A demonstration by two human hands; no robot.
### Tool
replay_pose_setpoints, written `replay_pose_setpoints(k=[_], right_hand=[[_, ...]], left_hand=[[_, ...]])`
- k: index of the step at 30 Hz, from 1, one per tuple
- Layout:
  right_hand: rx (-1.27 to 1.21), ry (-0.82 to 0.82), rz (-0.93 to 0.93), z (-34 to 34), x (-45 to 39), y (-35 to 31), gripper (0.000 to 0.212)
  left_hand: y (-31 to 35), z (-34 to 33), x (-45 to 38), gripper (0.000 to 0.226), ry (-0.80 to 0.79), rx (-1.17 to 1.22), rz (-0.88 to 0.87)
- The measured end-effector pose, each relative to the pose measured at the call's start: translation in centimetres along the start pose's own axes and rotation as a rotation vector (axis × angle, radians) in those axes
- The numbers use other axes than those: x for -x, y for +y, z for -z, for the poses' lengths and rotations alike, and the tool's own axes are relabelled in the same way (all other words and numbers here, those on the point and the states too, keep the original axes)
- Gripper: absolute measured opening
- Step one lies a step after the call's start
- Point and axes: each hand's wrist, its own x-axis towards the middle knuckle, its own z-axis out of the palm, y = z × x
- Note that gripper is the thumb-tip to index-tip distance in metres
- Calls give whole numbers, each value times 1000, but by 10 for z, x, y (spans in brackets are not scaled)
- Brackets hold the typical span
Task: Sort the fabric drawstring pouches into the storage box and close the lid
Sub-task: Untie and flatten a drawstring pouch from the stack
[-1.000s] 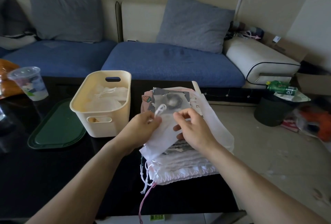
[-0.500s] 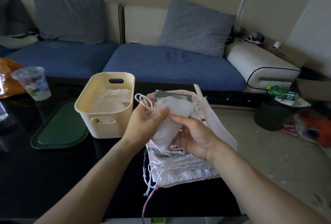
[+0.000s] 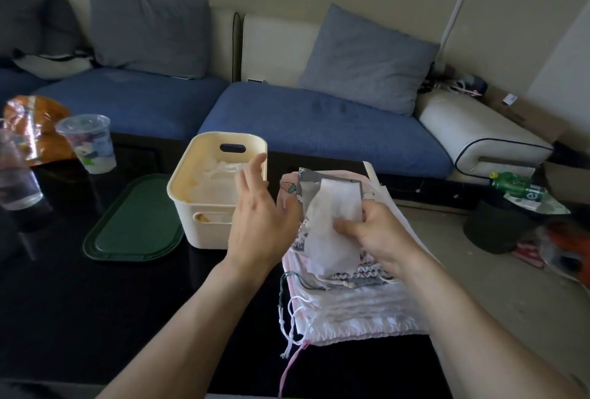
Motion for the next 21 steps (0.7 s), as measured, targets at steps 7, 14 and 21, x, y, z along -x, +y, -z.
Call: replay_pose_setpoints(k=[7,14,21], right_hand=[[333,270,234,5,-32,-42,14],[546,84,445,-63,-74,-124,23],[812,-303,442,-156,-108,-133,11]], left_hand=[[-25,27,-20,51,214,-326,90],[-50,54,-29,71,106,-423,353],[-61,74,-32,81,17,-163,436]])
